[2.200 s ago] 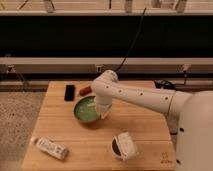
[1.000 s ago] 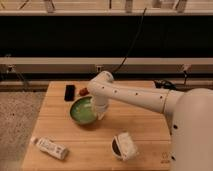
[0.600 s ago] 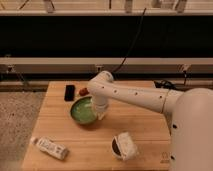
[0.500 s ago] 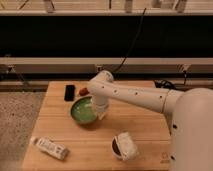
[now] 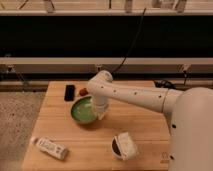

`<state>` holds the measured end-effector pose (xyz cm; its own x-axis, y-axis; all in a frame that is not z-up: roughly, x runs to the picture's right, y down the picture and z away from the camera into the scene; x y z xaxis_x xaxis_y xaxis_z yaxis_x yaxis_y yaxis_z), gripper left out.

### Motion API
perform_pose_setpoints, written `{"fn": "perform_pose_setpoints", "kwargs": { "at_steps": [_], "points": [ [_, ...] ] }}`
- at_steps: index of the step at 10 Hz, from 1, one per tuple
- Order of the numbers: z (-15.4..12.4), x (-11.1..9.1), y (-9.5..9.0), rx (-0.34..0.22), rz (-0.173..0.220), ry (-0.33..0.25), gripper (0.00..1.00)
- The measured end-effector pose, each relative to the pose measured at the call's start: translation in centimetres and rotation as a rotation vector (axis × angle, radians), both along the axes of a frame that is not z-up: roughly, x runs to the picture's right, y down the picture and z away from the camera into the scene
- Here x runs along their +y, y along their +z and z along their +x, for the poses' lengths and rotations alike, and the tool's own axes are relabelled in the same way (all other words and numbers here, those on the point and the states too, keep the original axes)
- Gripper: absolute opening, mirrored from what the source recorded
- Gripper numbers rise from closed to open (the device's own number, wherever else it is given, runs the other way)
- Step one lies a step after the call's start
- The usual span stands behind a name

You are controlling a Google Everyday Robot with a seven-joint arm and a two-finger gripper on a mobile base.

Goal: Drag the ceramic bowl in a circle

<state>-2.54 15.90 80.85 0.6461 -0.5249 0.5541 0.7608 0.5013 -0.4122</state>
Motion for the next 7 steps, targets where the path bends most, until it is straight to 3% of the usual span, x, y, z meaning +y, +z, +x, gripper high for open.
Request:
{"fn": "perform_pose_setpoints", "kwargs": {
  "at_steps": [7],
  "points": [
    [1.3,0.2,-0.1,0.017,-0.004,-0.001,0.02]
  ]
}}
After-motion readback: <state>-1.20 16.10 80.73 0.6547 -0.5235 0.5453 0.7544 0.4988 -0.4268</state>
